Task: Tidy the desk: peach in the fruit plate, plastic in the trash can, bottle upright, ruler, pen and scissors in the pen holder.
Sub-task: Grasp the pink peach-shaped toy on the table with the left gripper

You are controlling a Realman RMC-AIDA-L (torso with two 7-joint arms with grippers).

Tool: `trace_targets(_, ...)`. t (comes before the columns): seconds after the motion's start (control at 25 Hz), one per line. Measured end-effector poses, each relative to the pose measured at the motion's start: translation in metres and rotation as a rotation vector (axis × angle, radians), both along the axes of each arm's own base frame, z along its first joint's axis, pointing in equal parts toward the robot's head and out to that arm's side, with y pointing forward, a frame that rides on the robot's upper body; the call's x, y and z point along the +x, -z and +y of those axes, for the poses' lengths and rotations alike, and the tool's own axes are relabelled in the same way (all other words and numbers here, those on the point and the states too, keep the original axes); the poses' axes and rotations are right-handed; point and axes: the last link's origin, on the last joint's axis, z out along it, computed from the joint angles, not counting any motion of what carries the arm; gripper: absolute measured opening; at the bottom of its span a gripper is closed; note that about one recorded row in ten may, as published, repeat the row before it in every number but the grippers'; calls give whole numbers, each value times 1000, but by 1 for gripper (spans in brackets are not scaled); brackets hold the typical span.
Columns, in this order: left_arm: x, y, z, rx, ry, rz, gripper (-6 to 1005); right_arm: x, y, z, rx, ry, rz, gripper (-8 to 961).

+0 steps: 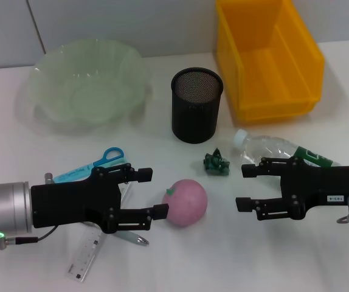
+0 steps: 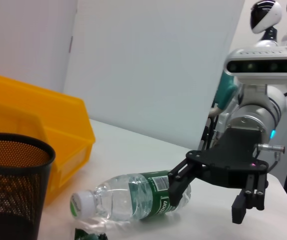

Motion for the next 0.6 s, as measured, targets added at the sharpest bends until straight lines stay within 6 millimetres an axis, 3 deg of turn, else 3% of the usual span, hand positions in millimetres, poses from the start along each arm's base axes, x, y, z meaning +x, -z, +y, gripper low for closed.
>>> trace_targets(0.6, -3, -1, -1, 5, -1, 9, 835, 2, 2, -1, -6, 2, -16, 787)
